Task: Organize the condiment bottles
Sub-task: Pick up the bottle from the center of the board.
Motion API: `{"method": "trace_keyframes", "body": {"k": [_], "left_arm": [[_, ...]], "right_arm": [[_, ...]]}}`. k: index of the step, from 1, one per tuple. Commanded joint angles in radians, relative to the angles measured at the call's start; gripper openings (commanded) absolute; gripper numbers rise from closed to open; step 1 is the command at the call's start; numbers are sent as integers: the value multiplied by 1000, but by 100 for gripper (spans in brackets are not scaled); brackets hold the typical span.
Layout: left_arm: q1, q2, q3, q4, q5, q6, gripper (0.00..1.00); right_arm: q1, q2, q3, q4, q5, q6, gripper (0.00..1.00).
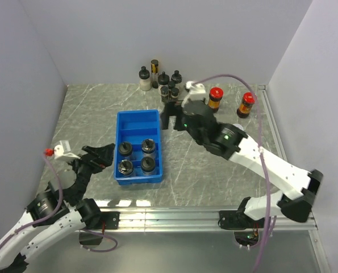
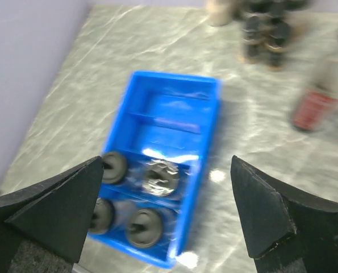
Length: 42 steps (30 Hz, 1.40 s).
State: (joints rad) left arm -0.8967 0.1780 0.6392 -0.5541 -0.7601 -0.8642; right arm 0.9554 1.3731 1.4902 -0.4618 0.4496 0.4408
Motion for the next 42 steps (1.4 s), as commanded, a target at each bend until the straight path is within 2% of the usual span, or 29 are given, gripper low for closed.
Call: {"method": "trace_keyframes", "body": {"k": [1, 6, 11, 15, 23, 26, 30, 33, 39, 40, 42], "left_arm": [[-1, 77, 24, 163, 71, 97, 99], [-1, 172, 24, 226, 123, 111, 99], [-2, 218, 17, 301, 130, 171, 99], [-2, 297, 54, 368, 159, 249, 99], [7, 570, 174, 506, 251, 427, 99], [70, 673, 232, 526, 326, 455, 99], [264, 762, 272, 586, 559, 435, 99], [362, 828, 306, 620, 614, 442, 99], [511, 1061, 456, 668, 760, 559, 99], [533, 1133, 479, 671, 857, 577, 99], [596, 1208, 554, 669, 930, 583, 99]], "right_arm": [[-41, -101, -187, 43, 121, 3, 100], [-180, -215, -355, 107, 75, 21, 100], [-244, -206, -404, 129, 90, -8, 100], [-317, -194, -438, 155, 28, 25, 100], [-325, -275, -586, 189, -35, 81, 100], [-326, -382, -703, 218, -90, 114, 98], [-322, -558, -827, 242, -176, 141, 95], [-310, -638, -887, 227, -221, 157, 93], [-262, -686, -947, 192, -253, 179, 93], [-256, -687, -947, 183, -256, 188, 93], [-238, -700, -947, 158, -256, 199, 93]]}}
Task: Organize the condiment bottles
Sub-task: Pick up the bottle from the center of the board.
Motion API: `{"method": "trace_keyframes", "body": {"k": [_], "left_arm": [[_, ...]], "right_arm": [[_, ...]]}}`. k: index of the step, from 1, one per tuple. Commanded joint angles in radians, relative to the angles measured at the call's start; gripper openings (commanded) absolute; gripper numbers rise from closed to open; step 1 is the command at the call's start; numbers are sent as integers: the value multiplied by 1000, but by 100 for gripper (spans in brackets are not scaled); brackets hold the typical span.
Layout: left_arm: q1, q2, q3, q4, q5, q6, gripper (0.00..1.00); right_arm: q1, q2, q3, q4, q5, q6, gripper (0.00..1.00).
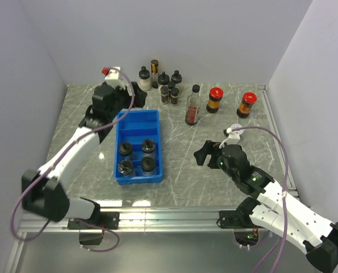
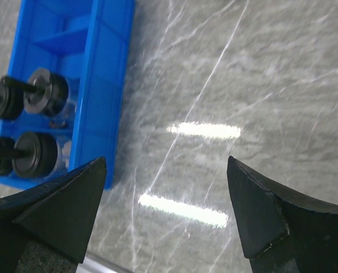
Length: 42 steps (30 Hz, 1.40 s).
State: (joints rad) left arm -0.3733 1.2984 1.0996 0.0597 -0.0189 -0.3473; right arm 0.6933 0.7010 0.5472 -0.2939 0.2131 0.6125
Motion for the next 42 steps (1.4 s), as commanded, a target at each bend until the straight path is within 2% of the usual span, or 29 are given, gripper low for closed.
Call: {"method": "trace_keyframes", "body": {"k": [1, 6, 8, 10, 12, 14, 18, 23, 28, 31, 42], "left_arm": [[91, 158, 115, 61, 213, 71, 99], [200, 402, 319, 109, 358, 116, 99], [214, 531, 429, 114, 396, 160, 99], [217, 632, 477, 156, 402, 217, 99], [217, 692, 499, 228, 398, 232, 99], [217, 781, 511, 366, 364, 225, 99], [217, 933, 601, 448, 292, 220, 100], [214, 1030, 582, 676, 199, 241, 99], [212, 1170, 746, 609, 192, 272, 99], [208, 1211, 790, 660, 203, 271, 99], [189, 1342, 1016, 552, 237, 298, 99]], "right_arm": [[46, -34, -7, -14, -15, 33, 93], [61, -66, -4, -50, 2, 27, 93], [61, -66, -3, -51, -11, 17, 93], [61, -52, -7, -45, -29, 6, 93], [61, -26, -10, -40, -35, 1, 93], [61, 6, -12, -40, -34, -5, 93], [63, 32, -30, -28, -17, 1, 94], [61, 64, -47, -2, -6, 21, 95], [63, 129, -33, 27, -18, 18, 95], [61, 169, -18, 32, -12, 9, 95], [60, 210, -1, 53, -15, 4, 95]]}}
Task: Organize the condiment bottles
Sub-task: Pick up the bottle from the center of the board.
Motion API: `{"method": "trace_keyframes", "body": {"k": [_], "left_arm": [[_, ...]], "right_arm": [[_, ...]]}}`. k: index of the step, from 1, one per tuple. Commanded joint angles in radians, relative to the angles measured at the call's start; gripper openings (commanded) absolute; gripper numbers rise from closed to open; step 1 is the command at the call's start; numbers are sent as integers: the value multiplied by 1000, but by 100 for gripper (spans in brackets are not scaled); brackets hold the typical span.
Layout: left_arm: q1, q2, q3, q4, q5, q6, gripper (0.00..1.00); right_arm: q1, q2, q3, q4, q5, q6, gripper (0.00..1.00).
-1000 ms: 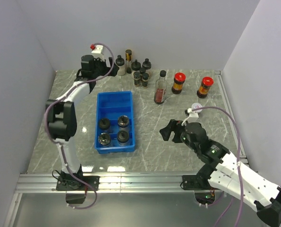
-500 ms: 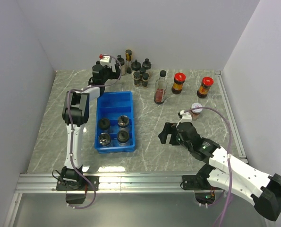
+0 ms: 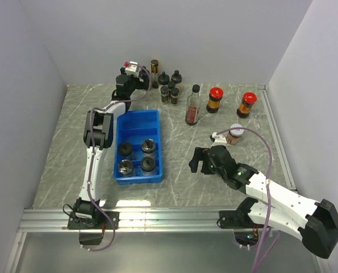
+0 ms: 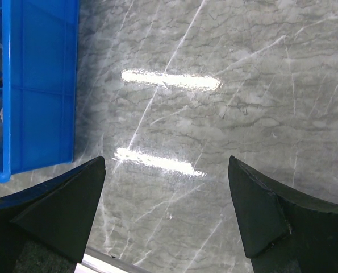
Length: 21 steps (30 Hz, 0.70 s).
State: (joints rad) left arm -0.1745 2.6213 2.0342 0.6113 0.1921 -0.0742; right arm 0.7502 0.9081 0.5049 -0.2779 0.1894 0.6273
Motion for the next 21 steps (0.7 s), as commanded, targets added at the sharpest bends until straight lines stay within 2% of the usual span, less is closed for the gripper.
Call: {"method": "trace_keyframes", "body": {"k": [1, 9, 11, 20, 21], "left_arm": [[-10, 32, 105, -13, 27, 34, 99], [-16, 54, 144, -35, 10, 40, 99], [-16, 59, 153, -36, 10, 42, 95], [-16, 45, 127, -25, 13, 45, 56], [-16, 28, 97, -19, 13, 45, 47]], "right_arm": [[5, 3, 43, 33, 7, -9, 95], [6, -23, 49, 6, 24, -12, 95], [5, -28, 53, 0, 25, -14, 95], [5, -29, 52, -7, 32, -5, 94], [5, -29, 50, -7, 31, -3, 95]]}}
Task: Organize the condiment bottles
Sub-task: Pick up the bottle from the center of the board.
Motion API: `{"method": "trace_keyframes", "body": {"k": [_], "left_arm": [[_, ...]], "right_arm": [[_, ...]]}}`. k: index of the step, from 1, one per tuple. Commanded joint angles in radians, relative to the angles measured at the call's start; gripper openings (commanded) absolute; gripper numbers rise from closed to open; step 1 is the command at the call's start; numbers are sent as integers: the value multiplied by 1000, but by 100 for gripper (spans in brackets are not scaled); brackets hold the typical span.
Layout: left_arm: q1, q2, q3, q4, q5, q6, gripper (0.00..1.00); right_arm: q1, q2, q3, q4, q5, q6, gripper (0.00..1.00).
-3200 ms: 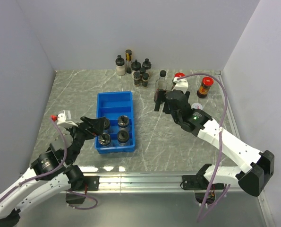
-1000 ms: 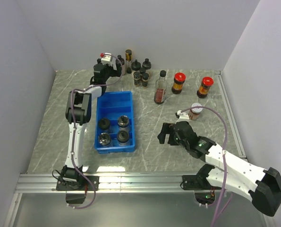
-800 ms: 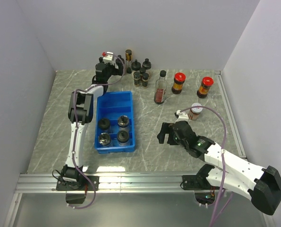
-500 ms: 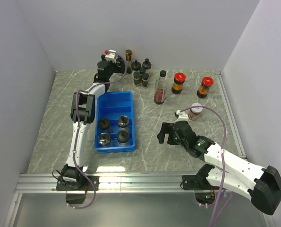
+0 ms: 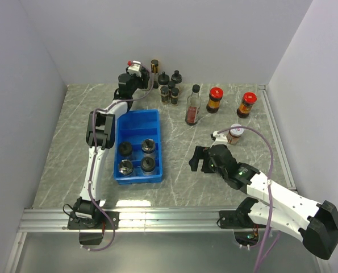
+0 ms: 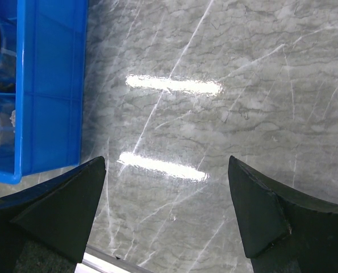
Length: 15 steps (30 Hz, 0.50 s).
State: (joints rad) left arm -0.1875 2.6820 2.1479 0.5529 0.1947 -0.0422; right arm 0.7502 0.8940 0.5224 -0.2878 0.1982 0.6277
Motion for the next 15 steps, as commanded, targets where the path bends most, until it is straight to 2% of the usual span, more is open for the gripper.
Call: {"method": "trace_keyframes", "body": {"k": [1, 3, 5, 6, 8, 12, 15], "left_arm": [[-3, -43, -38, 54, 11, 15, 41], [-3, -83, -113, 93, 5, 13, 27], [-3, -112, -172, 120, -1, 8, 18], [-3, -149, -237, 136, -6, -2, 10], [-3, -195, -313, 185, -12, -15, 2], [-3, -345, -524, 254, -21, -31, 0], [-3, -428, -598, 236, -20, -33, 0]], "right_arm": [[5, -15, 31, 6, 23, -2, 94], [6, -21, 25, 7, 20, 1, 94], [6, -26, 18, 16, 11, 6, 94], [5, -27, 16, 16, 9, 9, 94], [6, -35, 11, 22, 4, 13, 93], [8, -58, -1, 32, -8, 23, 93], [8, -82, -13, 35, -11, 29, 92]]}}
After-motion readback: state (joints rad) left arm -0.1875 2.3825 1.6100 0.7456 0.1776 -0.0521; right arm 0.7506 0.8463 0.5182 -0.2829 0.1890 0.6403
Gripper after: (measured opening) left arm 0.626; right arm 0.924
